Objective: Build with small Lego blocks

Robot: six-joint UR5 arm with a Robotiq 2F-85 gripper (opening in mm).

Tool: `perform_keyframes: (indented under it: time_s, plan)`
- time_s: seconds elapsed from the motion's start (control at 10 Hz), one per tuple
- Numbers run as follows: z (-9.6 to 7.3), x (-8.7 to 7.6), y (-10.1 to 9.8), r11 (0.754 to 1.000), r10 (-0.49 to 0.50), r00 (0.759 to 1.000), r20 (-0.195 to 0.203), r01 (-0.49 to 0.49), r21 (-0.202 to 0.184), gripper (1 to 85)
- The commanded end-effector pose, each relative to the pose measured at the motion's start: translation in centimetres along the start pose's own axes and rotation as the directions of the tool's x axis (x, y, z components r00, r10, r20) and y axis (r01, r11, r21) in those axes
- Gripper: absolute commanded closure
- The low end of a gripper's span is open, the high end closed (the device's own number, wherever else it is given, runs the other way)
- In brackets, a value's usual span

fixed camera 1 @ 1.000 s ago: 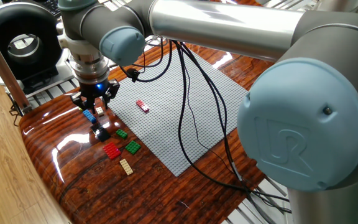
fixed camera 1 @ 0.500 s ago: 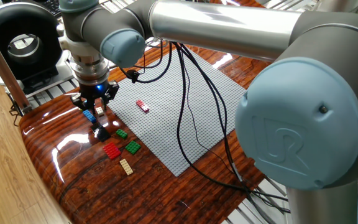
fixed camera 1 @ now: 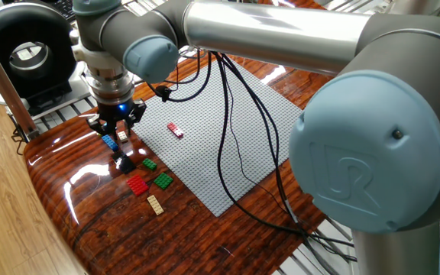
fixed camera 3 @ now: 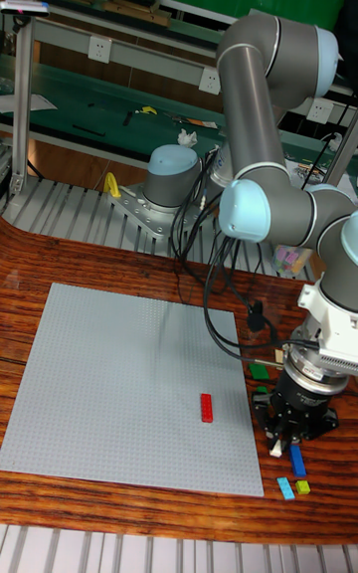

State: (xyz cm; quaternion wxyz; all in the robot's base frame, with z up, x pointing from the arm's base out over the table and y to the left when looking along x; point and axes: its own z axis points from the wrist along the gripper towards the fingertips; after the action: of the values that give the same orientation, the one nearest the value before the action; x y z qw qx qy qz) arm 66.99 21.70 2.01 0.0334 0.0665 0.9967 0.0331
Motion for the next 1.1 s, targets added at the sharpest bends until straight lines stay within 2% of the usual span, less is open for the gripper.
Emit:
perform_keyframes:
  time_s: [0.0, 0.1, 0.2, 0.3, 0.4, 0.5, 0.7, 0.9, 1.0]
  plan:
    - [-2.0, 1.3, -0.4, 1.0, -0.021, 1.0, -0.023, 0.02, -0.018, 84.3]
    - [-2.6, 1.8, 0.0, 0.999, -0.026, 0.999, -0.028, 0.025, -0.035, 84.3]
    - [-2.6, 1.6, -0.1, 0.999, -0.034, 0.999, -0.022, 0.033, -0.032, 84.3]
    - [-2.6, 1.2, 0.4, 0.997, -0.053, 0.999, -0.001, 0.053, -0.053, 84.3]
    - [-2.6, 0.6, 0.6, 0.996, -0.068, 0.997, 0.022, 0.069, -0.056, 84.3]
    - [-2.6, 0.1, -0.1, 0.996, -0.086, 0.995, 0.041, 0.088, -0.03, 84.3]
    - [-2.7, 0.2, -0.5, 0.994, -0.107, 0.994, 0.034, 0.108, -0.021, 84.3]
    - [-3.3, 1.2, -4.6, 0.987, -0.161, 0.987, 0.013, 0.161, -0.017, 84.3]
    - [-3.4, 1.7, -5.9, 0.983, -0.179, 0.984, 0.013, 0.179, -0.038, 84.3]
